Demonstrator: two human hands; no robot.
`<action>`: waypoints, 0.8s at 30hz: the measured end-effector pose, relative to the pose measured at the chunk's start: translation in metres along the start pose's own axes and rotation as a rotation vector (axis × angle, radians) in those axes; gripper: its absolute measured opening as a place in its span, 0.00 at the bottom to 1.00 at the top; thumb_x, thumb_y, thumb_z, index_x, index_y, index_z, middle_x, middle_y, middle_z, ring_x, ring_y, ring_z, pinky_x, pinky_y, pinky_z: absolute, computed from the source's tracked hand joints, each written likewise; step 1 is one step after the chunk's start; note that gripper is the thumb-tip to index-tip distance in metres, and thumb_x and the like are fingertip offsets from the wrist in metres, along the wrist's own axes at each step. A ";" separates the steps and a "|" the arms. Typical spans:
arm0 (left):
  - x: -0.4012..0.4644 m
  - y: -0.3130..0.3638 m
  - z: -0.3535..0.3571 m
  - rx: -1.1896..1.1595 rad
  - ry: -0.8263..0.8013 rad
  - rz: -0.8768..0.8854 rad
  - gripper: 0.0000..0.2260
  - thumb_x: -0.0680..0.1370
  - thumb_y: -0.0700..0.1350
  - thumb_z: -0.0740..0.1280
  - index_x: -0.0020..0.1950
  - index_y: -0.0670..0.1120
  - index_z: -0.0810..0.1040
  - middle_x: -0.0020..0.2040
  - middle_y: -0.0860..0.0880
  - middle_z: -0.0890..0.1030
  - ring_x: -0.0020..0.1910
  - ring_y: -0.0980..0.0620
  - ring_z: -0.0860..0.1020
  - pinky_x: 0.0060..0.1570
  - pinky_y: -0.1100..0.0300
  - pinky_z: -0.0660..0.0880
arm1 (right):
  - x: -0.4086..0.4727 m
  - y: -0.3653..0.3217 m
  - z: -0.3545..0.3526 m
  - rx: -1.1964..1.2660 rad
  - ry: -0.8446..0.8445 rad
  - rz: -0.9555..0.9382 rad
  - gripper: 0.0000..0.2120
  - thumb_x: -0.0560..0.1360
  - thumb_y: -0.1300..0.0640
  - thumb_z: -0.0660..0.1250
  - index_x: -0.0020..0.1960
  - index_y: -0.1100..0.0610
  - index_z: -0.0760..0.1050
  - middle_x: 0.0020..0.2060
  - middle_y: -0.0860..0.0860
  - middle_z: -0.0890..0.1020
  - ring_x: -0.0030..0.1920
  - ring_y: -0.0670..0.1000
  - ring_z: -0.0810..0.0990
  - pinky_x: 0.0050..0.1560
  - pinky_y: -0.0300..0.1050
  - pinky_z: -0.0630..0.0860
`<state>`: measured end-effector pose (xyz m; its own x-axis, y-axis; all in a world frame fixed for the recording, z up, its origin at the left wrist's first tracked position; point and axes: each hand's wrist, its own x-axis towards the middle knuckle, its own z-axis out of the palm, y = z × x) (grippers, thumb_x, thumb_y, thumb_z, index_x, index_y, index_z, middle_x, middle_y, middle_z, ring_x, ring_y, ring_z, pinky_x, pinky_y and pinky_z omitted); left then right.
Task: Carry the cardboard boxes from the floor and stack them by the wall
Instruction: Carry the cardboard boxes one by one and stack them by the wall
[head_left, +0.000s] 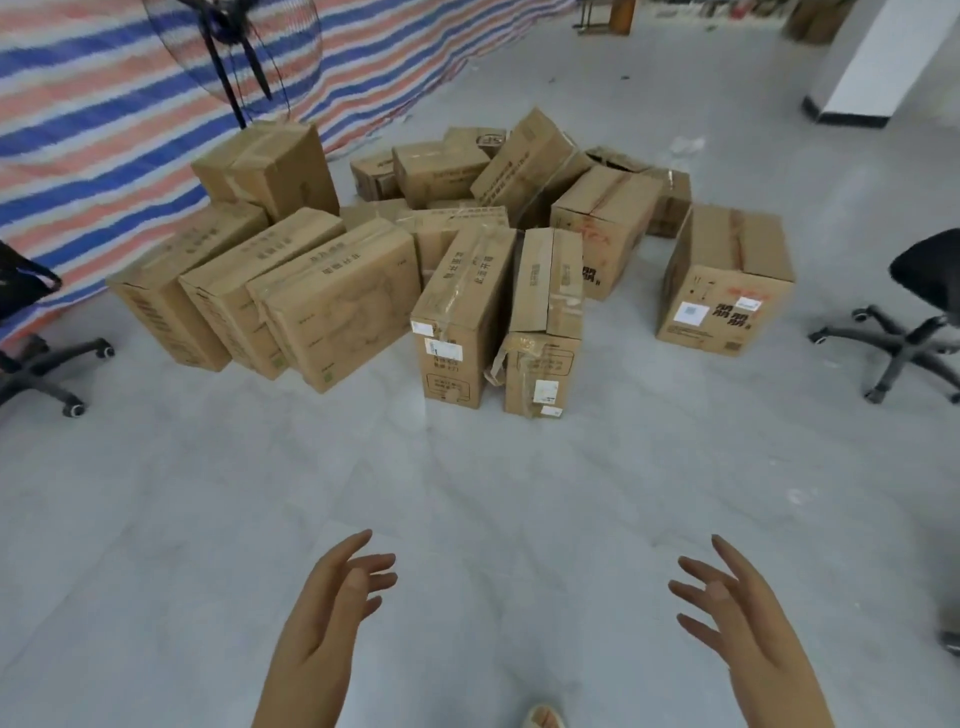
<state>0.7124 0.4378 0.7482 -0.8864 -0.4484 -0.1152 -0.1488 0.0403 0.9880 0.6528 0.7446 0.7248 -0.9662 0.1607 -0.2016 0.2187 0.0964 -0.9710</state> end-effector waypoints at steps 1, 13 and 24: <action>0.017 0.001 0.009 -0.004 -0.006 -0.011 0.13 0.78 0.43 0.56 0.59 0.48 0.76 0.50 0.50 0.84 0.48 0.53 0.83 0.47 0.63 0.79 | 0.020 -0.006 0.002 -0.004 0.001 0.001 0.18 0.80 0.65 0.55 0.67 0.52 0.68 0.54 0.51 0.81 0.48 0.45 0.83 0.44 0.38 0.80; 0.275 0.015 0.052 0.073 -0.087 -0.064 0.12 0.79 0.45 0.57 0.57 0.52 0.77 0.49 0.51 0.84 0.49 0.53 0.82 0.51 0.54 0.76 | 0.219 -0.033 0.093 -0.018 0.092 0.080 0.18 0.80 0.64 0.56 0.68 0.52 0.68 0.54 0.52 0.80 0.47 0.44 0.83 0.42 0.37 0.80; 0.510 0.036 0.158 0.182 -0.284 -0.169 0.11 0.82 0.44 0.58 0.60 0.53 0.76 0.52 0.51 0.83 0.51 0.55 0.81 0.55 0.58 0.75 | 0.413 -0.066 0.137 -0.072 0.110 0.211 0.16 0.80 0.59 0.56 0.67 0.47 0.64 0.59 0.53 0.77 0.50 0.47 0.81 0.47 0.36 0.78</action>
<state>0.1853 0.3517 0.7092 -0.9252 -0.1975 -0.3241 -0.3562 0.1569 0.9211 0.2207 0.6700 0.6881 -0.8781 0.2905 -0.3801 0.4271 0.1180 -0.8965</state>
